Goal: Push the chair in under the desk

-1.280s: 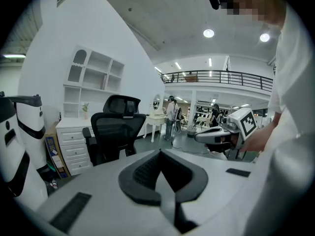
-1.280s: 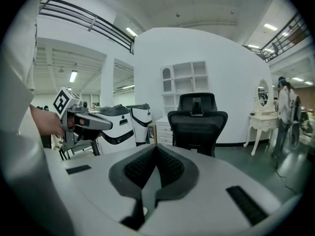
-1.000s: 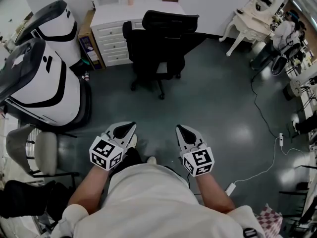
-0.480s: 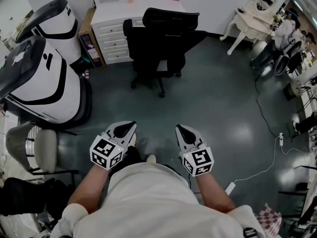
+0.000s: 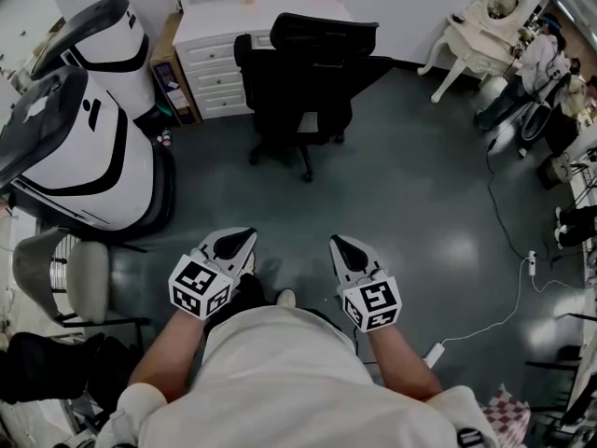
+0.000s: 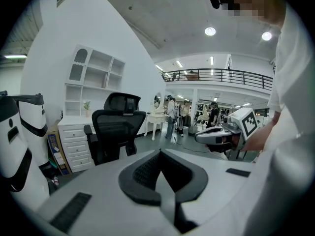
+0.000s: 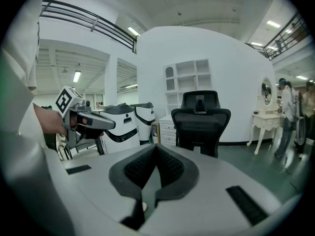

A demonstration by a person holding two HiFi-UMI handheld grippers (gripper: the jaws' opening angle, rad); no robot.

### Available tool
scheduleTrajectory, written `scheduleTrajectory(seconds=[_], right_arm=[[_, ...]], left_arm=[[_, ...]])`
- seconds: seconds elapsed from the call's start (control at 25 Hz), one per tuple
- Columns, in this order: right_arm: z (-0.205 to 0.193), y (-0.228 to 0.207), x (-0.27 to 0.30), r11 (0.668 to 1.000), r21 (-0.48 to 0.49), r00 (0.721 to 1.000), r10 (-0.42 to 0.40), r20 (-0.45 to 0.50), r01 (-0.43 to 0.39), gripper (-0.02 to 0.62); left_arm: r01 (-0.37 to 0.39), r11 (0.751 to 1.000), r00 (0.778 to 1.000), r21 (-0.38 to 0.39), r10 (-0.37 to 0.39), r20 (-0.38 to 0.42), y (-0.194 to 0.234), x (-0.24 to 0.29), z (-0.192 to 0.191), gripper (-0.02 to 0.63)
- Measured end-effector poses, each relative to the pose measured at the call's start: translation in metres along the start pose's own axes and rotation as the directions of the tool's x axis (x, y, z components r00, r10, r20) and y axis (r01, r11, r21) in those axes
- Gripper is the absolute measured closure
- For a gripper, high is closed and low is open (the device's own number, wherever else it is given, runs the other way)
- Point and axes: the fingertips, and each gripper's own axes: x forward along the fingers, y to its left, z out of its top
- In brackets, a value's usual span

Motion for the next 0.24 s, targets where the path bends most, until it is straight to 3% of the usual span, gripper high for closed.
scheduleTrajectory(seconds=[0.24], right_arm=[[-0.0025, -0.0028, 0.0048, 1.000, 0.004, 1.000, 0.005, 0.000, -0.005, 0.592]], left_arm=[[-0.007, 1.000, 1.000, -0.005, 0.007, -0.008, 0.0052, 0.0031, -0.0024, 0.611]])
